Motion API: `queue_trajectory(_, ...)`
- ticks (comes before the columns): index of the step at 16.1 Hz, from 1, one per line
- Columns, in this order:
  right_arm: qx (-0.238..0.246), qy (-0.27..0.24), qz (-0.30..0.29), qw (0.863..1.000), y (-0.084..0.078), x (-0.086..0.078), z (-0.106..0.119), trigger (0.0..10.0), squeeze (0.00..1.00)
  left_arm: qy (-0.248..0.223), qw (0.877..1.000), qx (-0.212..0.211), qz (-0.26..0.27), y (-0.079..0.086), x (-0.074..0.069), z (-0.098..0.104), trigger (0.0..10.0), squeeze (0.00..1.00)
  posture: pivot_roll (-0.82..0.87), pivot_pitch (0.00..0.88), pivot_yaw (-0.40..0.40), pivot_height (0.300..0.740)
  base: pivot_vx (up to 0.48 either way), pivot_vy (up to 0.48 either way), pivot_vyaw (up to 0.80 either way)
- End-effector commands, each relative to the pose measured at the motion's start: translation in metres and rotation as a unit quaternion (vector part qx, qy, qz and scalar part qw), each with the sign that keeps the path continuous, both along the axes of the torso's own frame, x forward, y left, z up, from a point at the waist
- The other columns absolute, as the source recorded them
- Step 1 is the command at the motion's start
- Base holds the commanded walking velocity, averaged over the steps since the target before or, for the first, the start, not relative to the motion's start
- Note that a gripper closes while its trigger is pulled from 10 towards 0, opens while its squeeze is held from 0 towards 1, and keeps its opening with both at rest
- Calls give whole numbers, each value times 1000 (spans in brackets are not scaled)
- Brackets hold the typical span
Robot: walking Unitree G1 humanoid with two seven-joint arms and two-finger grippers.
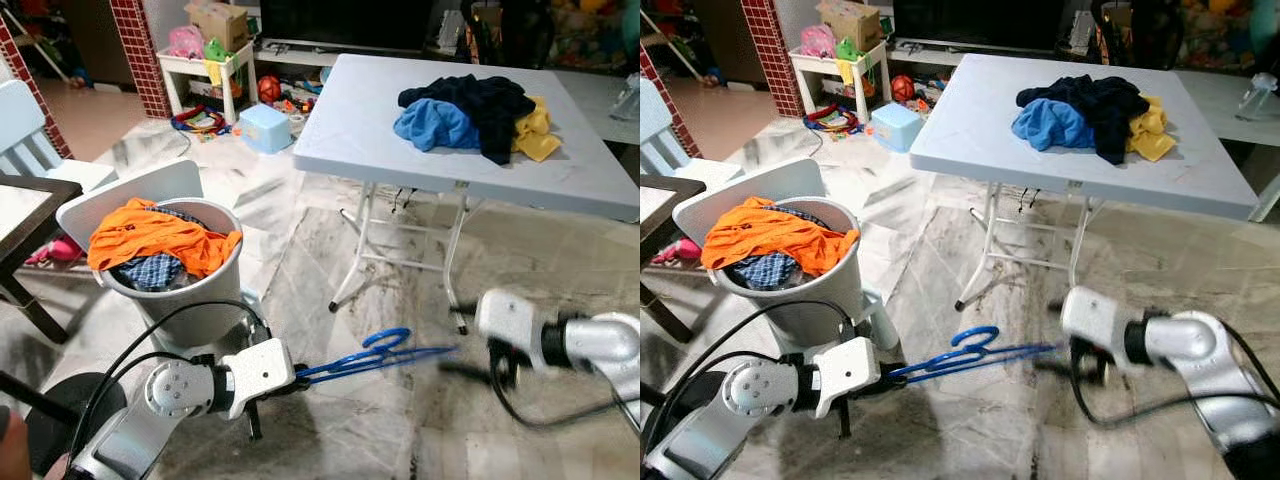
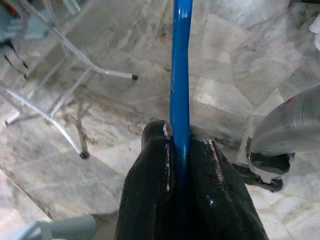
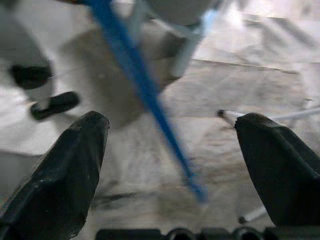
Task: Hang hanger
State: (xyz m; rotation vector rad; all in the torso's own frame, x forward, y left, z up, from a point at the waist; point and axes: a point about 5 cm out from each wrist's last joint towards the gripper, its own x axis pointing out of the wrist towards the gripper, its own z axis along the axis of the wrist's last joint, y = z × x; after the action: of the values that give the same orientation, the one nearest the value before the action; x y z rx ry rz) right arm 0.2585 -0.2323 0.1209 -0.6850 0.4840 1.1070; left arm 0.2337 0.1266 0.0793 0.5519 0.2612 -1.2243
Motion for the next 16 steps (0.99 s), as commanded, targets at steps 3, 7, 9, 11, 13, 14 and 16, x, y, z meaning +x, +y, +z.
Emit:
queue_trajectory(3, -11, 16, 35, 999, 6, -7, -2, 10000, 0, -26, 999, -3, -28, -8, 4, 3, 10000, 0, -39, 9, -7, 740, 0, 0, 0)
queue_trajectory(7, -9, -9, 36, 999, 15, -1, -2, 6157, 0, -37, 998, -22, -46, -21, 6, 5, 10000, 0, -40, 9, -6, 740, 0, 0, 0)
queue_trajectory(9, -17, 5, 51, 999, 16, -3, -5, 0, 0, -38, 998, -26, -52, -24, 4, 4, 10000, 0, -46, 8, -7, 740, 0, 0, 0)
queue_trajectory(11, -46, -5, 59, 997, 13, -2, -10, 0, 0, -36, 997, -32, -58, -27, 1, 4, 10000, 0, -46, 8, -10, 740, 0, 0, 0)
queue_trajectory(13, -65, -10, 67, 996, 10, -1, -11, 0, 0, -34, 997, -31, -59, -27, 1, 3, 10000, 0, -45, 8, -13, 740, 0, 0, 0)
queue_trajectory(14, -77, -13, 68, 995, 8, 1, -12, 0, 0, -34, 997, -31, -60, -28, 1, 2, 10000, 0, -46, 8, -14, 740, 0, 0, 0)
queue_trajectory(16, -90, -17, 69, 993, 4, 3, -12, 0, 0, -34, 997, -31, -60, -28, 1, 2, 10000, 0, -48, 8, -14, 740, 0, 0, 0)
